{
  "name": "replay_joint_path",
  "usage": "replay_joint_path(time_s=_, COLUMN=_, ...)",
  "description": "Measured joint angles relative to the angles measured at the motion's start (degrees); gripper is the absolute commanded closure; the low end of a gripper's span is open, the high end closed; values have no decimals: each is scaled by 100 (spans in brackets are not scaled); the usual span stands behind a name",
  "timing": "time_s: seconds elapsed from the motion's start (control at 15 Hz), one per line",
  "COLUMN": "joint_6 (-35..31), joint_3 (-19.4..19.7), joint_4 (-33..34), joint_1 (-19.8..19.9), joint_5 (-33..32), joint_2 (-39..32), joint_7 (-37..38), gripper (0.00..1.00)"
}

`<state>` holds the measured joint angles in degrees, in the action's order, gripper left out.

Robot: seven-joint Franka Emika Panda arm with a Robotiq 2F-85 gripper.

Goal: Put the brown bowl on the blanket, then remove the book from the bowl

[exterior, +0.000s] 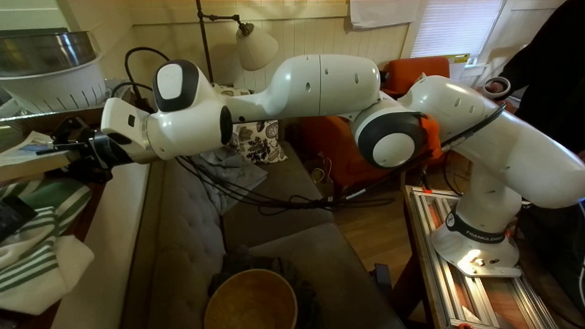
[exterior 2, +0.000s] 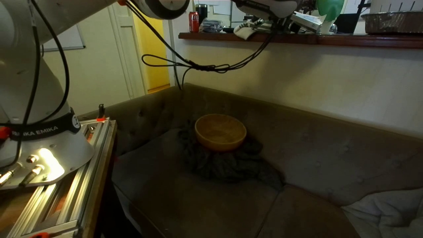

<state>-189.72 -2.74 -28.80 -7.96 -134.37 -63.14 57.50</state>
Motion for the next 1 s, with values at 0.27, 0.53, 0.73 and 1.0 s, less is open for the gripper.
replay_joint_path(time_s=0.27, joint_6=505, joint_3=505, joint_4=-526, joint_1=-181, joint_5=356, joint_2=249, joint_7=12, gripper=14)
replay_joint_path(time_s=0.53, joint_6=641, joint_3=1093, joint_4=-1162, joint_1=-406, joint_5=1070, joint_2=603, joint_7=-159, gripper=0)
replay_joint_path(time_s=0.73, joint_6=520, joint_3=2238, joint_4=-1854, joint_1=-893, joint_5=1994, joint_2=1055, joint_7=-353, gripper=0)
replay_joint_path(time_s=1.0, joint_6=202, joint_3=3899, joint_4=-2831, joint_1=-1882, joint_5=2685, joint_2=1671, joint_7=-403, gripper=0)
